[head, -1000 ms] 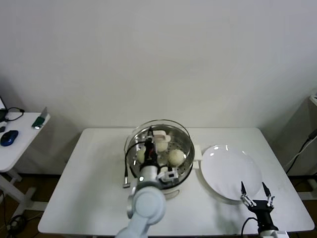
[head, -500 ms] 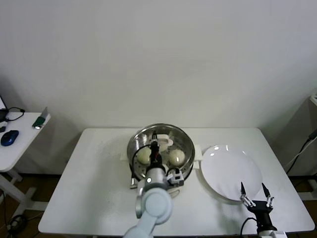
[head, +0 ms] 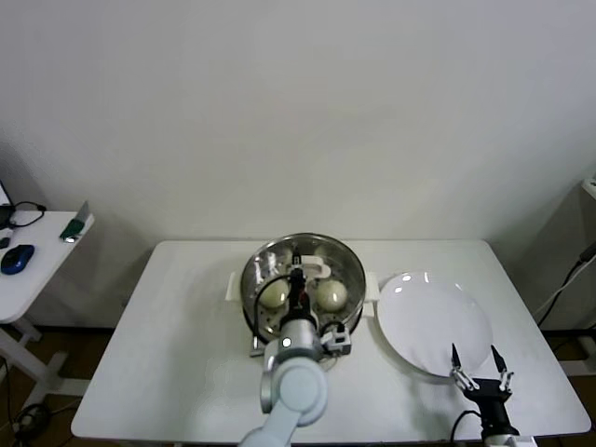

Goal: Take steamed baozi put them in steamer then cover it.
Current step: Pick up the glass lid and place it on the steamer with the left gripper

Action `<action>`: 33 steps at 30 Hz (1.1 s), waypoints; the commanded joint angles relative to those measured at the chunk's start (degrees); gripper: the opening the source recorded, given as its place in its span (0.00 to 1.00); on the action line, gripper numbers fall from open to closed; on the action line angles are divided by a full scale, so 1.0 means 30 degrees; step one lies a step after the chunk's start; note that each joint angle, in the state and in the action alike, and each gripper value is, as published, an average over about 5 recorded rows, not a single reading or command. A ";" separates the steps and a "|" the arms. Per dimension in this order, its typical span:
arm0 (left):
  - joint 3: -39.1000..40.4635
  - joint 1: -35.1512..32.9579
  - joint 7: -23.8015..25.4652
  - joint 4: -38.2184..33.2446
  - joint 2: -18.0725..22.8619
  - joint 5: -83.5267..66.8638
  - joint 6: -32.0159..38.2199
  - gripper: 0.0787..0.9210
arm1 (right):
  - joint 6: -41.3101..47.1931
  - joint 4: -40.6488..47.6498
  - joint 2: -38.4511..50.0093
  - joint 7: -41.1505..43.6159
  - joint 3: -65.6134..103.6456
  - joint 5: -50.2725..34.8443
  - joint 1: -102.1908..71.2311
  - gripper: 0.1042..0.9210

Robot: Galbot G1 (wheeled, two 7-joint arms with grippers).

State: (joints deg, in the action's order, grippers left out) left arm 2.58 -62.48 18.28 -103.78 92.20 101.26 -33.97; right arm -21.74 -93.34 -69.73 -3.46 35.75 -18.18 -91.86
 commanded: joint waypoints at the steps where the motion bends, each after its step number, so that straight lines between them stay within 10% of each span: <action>1: -0.0117 -0.0182 -0.0085 0.0154 0.0935 0.0470 0.0145 0.08 | -0.0054 0.0021 -0.0043 0.0000 -0.0017 0.0050 0.0011 0.88; 33: 0.0147 -0.0850 -0.1204 0.0268 0.0935 -0.0094 0.0893 0.14 | -0.0026 -0.0058 -0.0177 0.0080 0.0032 0.0281 0.0078 0.88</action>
State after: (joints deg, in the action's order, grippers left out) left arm 2.75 -64.54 14.63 -102.15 92.18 101.96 -31.93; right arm -21.96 -93.42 -70.29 -3.40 35.92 -17.28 -91.62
